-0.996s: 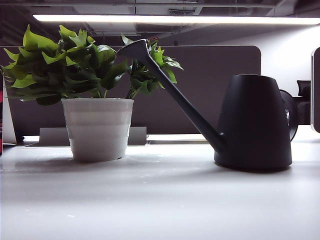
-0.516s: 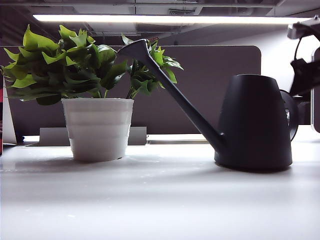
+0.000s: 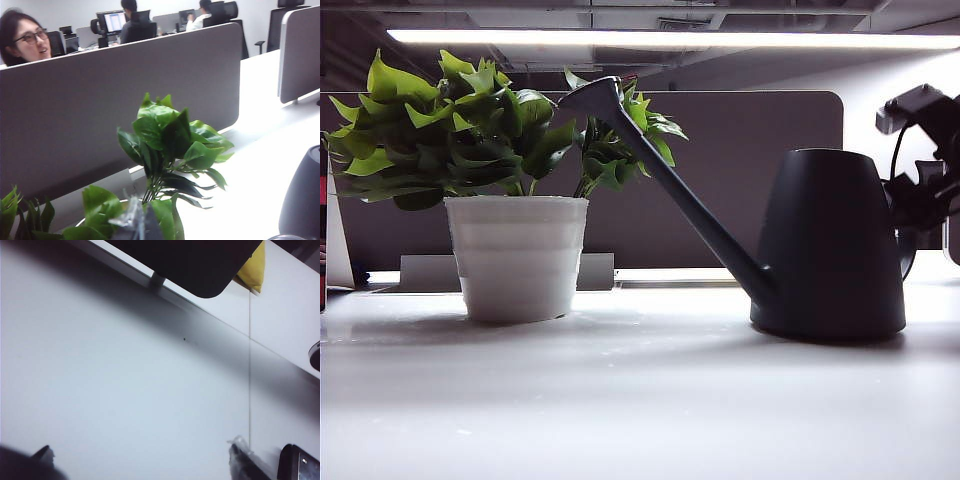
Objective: Pick up the watering can from the table, water the potted plant, and put the can back.
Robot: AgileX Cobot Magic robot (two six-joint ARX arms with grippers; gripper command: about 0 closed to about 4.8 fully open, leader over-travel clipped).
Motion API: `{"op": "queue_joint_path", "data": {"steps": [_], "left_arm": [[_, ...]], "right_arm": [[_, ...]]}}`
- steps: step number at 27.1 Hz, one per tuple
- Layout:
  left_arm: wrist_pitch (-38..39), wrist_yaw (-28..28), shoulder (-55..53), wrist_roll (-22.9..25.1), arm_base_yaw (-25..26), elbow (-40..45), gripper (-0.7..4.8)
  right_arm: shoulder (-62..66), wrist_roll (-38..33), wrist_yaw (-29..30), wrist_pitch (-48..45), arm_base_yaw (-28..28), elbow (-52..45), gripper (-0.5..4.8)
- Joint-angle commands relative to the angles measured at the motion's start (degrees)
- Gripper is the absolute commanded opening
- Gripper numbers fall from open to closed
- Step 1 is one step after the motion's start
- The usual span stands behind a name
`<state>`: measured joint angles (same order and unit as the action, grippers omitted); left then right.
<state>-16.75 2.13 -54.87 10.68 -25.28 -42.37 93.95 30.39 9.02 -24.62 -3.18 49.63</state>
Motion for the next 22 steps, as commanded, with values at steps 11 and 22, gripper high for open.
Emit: {"op": "queue_joint_path", "data": {"steps": [11,22], "left_arm": [[-0.5,0.2,0.2,0.0,0.0,-0.4,-0.06],[-0.5,0.2,0.2,0.0,0.0,-0.5,-0.06]], "right_arm": [[8.2,-2.0,6.2,-14.0,0.1,0.3,0.29],[7.3,-13.6,6.1,-19.0,0.2,0.3,-0.06]]}}
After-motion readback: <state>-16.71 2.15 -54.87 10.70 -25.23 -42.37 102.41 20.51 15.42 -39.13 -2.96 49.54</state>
